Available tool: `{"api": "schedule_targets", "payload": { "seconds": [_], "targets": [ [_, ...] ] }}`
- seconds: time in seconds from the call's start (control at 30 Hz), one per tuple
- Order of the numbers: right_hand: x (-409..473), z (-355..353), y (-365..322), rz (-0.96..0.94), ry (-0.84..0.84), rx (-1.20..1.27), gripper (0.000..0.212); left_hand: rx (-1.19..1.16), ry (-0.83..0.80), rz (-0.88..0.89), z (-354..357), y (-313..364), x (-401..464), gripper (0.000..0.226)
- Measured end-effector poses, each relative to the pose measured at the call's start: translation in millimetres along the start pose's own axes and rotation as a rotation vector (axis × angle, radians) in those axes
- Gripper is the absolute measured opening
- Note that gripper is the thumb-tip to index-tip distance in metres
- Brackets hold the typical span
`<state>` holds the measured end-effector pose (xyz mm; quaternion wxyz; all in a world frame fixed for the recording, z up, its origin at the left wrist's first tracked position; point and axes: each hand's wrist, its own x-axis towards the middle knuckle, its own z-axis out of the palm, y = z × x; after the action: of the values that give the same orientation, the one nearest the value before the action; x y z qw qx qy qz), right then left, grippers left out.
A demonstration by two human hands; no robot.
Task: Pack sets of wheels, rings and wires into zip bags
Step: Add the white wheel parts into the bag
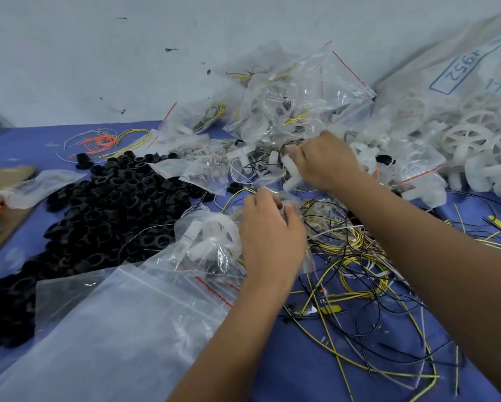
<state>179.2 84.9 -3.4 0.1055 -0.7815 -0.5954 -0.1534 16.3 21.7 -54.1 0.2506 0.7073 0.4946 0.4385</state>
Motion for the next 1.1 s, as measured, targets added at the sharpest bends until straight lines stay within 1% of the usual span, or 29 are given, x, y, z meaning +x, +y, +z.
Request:
{"api": "schedule_targets", "payload": {
  "seconds": [0.1, 0.2, 0.23, 0.27, 0.37, 0.4, 0.43, 0.5, 0.57, 0.6, 0.67, 0.7, 0.77, 0.83, 0.87, 0.93, 1.0, 1.1],
  "targets": [
    [-17.2, 2.6, 2.0, 0.002, 0.020, 0.017, 0.050, 0.004, -0.003, -0.010, 0.0, 0.4, -0.1, 0.011],
    [-20.8, -0.3, 1.5, 0.078, 0.004, 0.042, 0.056, 0.001, -0.007, -0.019, -0.6, 0.2, 0.2, 0.011],
    [-19.3, -4.3, 1.1, 0.100, -0.004, 0.040, 0.055, 0.001, -0.008, -0.021, -0.8, 0.4, 0.4, 0.011],
    [-16.2, -9.9, 0.3, 0.108, 0.004, 0.042, 0.049, 0.002, -0.008, -0.020, -0.8, 0.5, 0.5, 0.011],
    [-2.4, -28.0, -6.2, 0.090, 0.083, 0.058, 0.014, 0.005, -0.014, -0.017, -0.9, 0.4, 0.7, 0.010],
    [3.6, -32.0, -10.8, 0.074, 0.098, 0.096, 0.006, 0.003, -0.017, -0.018, -0.8, 0.5, 0.7, 0.011],
    [10.6, -34.0, -16.0, 0.052, 0.093, 0.152, 0.006, 0.000, -0.020, -0.019, -0.7, 0.6, 0.6, 0.011],
    [28.0, -29.7, -26.4, -0.015, 0.018, 0.218, 0.019, -0.003, -0.022, -0.017, -0.5, 0.5, 0.2, 0.012],
    [42.8, -21.4, -35.9, -0.061, -0.117, 0.162, 0.027, -0.005, -0.024, -0.014, -1.1, 0.4, 0.1, 0.011],
    [48.3, -15.7, -38.5, -0.072, -0.170, 0.114, 0.025, -0.008, -0.025, -0.013, -1.4, 0.3, 0.0, 0.011],
    [54.1, -8.0, -42.1, -0.076, -0.248, 0.020, 0.016, -0.022, -0.027, -0.009, -2.2, -0.4, 0.2, 0.010],
    [56.1, -5.8, -43.9, -0.081, -0.285, -0.019, 0.019, -0.032, -0.025, -0.008, -2.7, -0.8, 0.7, 0.010],
    [60.2, -4.2, -48.1, -0.087, -0.345, -0.034, 0.027, -0.045, -0.015, -0.014, -4.1, -1.5, 1.9, 0.009],
    [62.6, -4.3, -49.2, -0.079, -0.397, 0.013, 0.033, -0.038, -0.013, -0.024, -5.1, -2.5, 3.0, 0.009],
    [62.2, -5.7, -48.0, -0.076, -0.413, 0.053, 0.031, -0.033, -0.015, -0.028, -5.4, -2.7, 3.3, 0.009],
    [59.4, -7.2, -43.3, -0.060, -0.437, 0.092, 0.013, -0.033, -0.021, -0.035, -5.9, -2.5, 3.1, 0.009],
    [55.6, -3.0, -38.7, -0.040, -0.467, 0.115, 0.019, -0.026, -0.025, -0.037, -6.3, -1.6, 3.1, 0.008],
    [48.8, 2.1, -35.7, -0.026, -0.392, 0.221, 0.016, -0.016, -0.013, -0.041, -6.6, -0.2, 3.4, 0.008]
  ]
}}
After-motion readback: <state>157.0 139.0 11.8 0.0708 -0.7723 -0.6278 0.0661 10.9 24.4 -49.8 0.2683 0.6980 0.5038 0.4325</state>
